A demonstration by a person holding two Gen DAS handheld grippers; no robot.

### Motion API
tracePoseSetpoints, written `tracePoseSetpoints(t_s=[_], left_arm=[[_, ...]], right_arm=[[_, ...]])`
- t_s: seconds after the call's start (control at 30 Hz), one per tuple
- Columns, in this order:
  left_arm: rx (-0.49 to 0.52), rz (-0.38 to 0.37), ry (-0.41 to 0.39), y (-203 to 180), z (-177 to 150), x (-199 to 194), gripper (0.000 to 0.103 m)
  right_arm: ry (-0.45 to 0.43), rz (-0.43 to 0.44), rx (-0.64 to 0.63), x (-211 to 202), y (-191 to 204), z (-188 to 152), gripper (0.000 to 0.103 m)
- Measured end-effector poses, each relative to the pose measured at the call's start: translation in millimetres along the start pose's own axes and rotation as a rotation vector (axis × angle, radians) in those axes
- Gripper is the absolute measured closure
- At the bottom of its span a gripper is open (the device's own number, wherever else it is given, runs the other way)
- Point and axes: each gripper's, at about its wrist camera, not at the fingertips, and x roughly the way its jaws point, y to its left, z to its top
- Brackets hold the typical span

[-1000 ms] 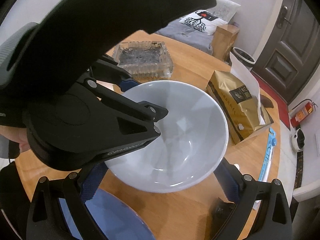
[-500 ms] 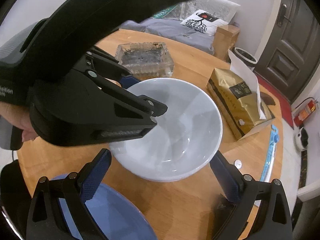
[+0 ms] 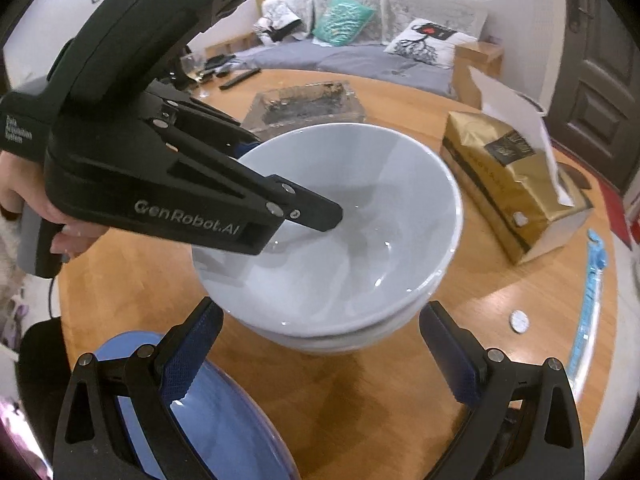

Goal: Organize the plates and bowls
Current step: 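Lower the held white bowl with both tools onto the bowl on the blue plate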

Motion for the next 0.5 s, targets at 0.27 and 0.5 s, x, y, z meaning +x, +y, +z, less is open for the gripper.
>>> tracePoseSetpoints(t_s=[0.27, 0.5], left_arm=[[0.028, -0.023, -0.012, 2.0, -1.5, 3.0, 0.071], [0.039, -0.060, -0.035, 8.6, -2.3, 5.1, 0.071]], right_arm=[[0.035, 0.043, -0.052, 23.6, -5.6, -0.1, 0.002], [0.013, 0.062, -0.049, 41.4, -8.7, 2.4, 0.001]])
